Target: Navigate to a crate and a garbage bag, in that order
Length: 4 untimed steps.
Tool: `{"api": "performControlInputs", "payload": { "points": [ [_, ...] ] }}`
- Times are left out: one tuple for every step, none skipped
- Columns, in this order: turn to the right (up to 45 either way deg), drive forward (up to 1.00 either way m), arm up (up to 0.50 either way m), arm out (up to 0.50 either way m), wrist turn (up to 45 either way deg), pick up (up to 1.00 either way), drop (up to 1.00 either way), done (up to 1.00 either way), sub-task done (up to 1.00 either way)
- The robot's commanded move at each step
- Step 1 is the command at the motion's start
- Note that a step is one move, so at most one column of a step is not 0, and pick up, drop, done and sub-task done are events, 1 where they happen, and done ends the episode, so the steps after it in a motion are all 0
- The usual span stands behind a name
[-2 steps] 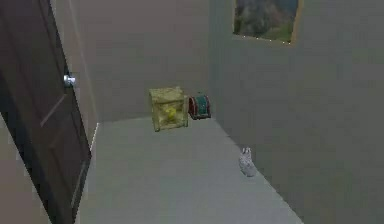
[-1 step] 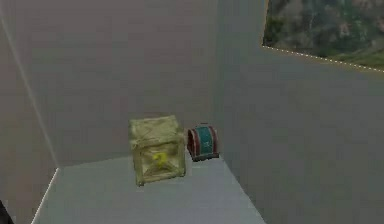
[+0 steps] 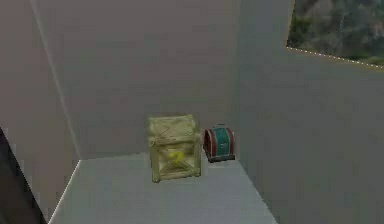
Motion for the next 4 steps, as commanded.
{"api": "performControlInputs", "payload": {
  "points": [
    [0.0, 0.65, 0.00, 0.00, 0.0, 0.00, 0.00, 0.00, 0.00],
    [0.0, 0.00, 0.00, 0.00, 0.0, 0.00, 0.00, 0.00, 1.00],
    [-45.0, 0.00, 0.00, 0.00, 0.0, 0.00, 0.00, 0.00, 0.00],
    [-45.0, 0.00, 0.00, 0.00, 0.0, 0.00, 0.00, 0.00, 0.00]
  ]
}}
